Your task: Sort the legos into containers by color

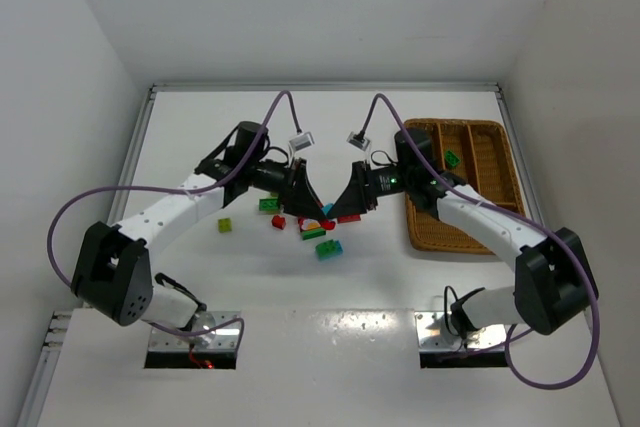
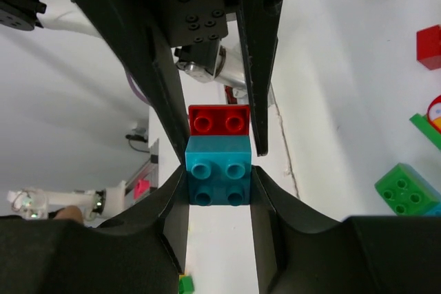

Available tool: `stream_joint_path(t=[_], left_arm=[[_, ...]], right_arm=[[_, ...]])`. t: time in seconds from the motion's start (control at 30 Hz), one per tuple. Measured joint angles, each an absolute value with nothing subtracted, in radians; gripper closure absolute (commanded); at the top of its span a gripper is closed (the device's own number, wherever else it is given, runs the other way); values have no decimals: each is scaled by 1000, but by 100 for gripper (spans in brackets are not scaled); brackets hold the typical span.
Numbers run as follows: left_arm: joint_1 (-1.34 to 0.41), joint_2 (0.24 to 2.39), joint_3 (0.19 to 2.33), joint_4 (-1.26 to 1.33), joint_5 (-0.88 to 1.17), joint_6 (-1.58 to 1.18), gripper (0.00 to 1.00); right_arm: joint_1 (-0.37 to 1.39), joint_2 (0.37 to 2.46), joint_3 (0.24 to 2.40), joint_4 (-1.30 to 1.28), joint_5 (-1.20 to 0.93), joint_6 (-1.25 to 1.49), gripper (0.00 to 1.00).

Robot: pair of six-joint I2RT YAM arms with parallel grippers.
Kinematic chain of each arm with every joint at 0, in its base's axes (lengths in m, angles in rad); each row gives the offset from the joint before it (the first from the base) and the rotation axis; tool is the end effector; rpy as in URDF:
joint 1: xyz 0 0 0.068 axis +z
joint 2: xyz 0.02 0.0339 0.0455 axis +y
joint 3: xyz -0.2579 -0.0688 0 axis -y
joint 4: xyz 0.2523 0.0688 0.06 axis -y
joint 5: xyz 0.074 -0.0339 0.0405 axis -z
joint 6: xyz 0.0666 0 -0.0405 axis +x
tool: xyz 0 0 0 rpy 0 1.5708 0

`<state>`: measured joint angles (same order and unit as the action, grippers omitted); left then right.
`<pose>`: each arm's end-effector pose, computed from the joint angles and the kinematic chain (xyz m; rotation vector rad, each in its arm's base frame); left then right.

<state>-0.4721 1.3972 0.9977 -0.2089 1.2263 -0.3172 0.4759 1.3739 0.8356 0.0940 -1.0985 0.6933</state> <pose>0.2479 -0.1970 0.2695 0.9223 2.0136 -1.7677 0.2494 0.1952 0.2438 -0.5758 2.1633 1.7935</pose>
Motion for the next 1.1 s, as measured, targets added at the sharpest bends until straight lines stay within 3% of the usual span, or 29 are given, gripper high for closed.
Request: stream_joint_path(t=[0.3,0.57,0.63,0.9,1.1], left_arm=[[-456,1397,997,-216,1231,-318,100],[-398,1398,994,-258,1221,-292,100],[-392,1401,994,-263,1208,-290,100],[-392,1443,1015,-296,998,-339,100],[-405,1448,1101,-405,736,-349,100]], right_arm=[[472,1374,837,105,-1102,668,83],[332,1299,897,-117,-921,549,84],[308,1282,930,-173,-832,522,80],[170,1245,968,-369,-128,549,82],[-64,1339,973,-387,59,603,82]])
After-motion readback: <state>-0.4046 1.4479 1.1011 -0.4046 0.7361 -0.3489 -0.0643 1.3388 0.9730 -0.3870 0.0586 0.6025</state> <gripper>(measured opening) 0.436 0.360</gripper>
